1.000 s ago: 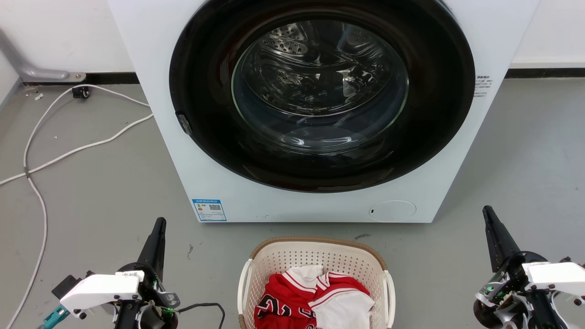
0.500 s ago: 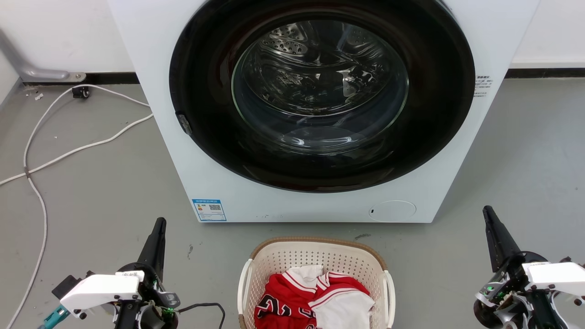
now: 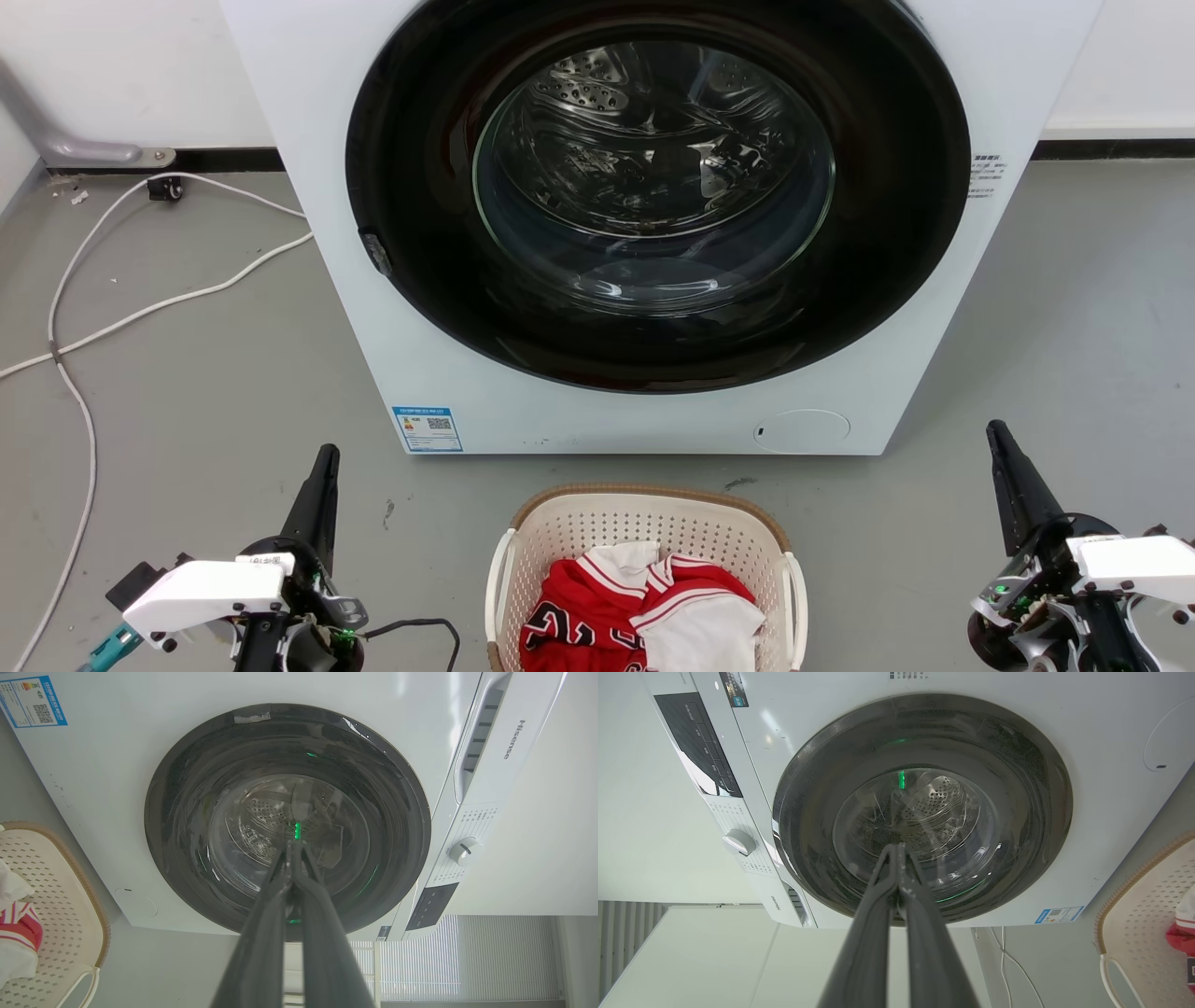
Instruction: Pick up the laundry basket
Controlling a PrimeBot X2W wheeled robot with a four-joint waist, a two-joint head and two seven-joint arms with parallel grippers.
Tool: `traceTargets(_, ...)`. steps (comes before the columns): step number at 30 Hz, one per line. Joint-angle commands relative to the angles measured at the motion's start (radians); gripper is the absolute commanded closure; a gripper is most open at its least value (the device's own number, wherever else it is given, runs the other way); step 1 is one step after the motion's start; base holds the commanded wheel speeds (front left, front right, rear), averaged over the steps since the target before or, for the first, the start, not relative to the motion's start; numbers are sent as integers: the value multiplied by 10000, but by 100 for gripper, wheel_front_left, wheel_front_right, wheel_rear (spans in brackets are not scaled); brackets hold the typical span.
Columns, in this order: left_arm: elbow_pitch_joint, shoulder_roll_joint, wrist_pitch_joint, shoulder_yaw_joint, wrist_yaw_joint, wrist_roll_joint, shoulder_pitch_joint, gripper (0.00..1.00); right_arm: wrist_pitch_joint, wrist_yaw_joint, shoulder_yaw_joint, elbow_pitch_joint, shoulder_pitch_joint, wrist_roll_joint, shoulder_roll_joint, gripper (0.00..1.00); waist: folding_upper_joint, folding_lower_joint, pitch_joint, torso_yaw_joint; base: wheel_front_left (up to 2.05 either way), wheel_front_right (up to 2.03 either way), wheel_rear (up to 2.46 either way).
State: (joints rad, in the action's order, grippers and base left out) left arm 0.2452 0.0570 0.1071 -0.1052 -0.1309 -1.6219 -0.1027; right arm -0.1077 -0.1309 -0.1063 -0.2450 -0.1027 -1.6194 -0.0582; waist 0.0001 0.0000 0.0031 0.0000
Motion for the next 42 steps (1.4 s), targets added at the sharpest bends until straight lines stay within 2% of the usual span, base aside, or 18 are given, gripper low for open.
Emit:
traceTargets(1, 14, -8, 41, -33, -26, 54, -108, 100, -46, 3, -18, -12, -108, 24, 42, 100, -1, 0, 0, 0, 0, 0, 0)
traceTargets(13, 15, -17, 57, -46, -26, 64, -110, 100, -42, 3, -31, -13, -110, 39, 50, 100, -1, 0, 0, 0, 0, 0, 0)
traceTargets(14, 24, -13, -6, -13, 0, 11, 13, 0, -23, 0, -11, -24, 15, 4, 10, 0, -1, 0, 0, 0, 0, 0, 0)
traceTargets(20, 77, -61, -184, 28, 2, 145, 237, 0, 156, 2, 48, -175, 254, 181, 30, 0, -1, 0, 3, 0, 0, 0, 0)
traceTargets(24, -117, -60, -384, -1, 2, 711, 272, 0, 359, 2, 22, -45, 290, 757, 32, 0, -1, 0, 7, 0, 0, 0, 0)
traceTargets(31, -599, -60, -713, 27, 103, 2230, 319, 0, 690, 2, 45, 478, 357, 2495, 36, 0, -1, 0, 19, 13, 0, 0, 0)
traceTargets(42, -1254, -59, -1176, 480, 642, 4790, 441, 0, 1159, 2, 482, 1281, 523, 5686, 41, 0, -1, 0, 30, 32, 0, 0, 0)
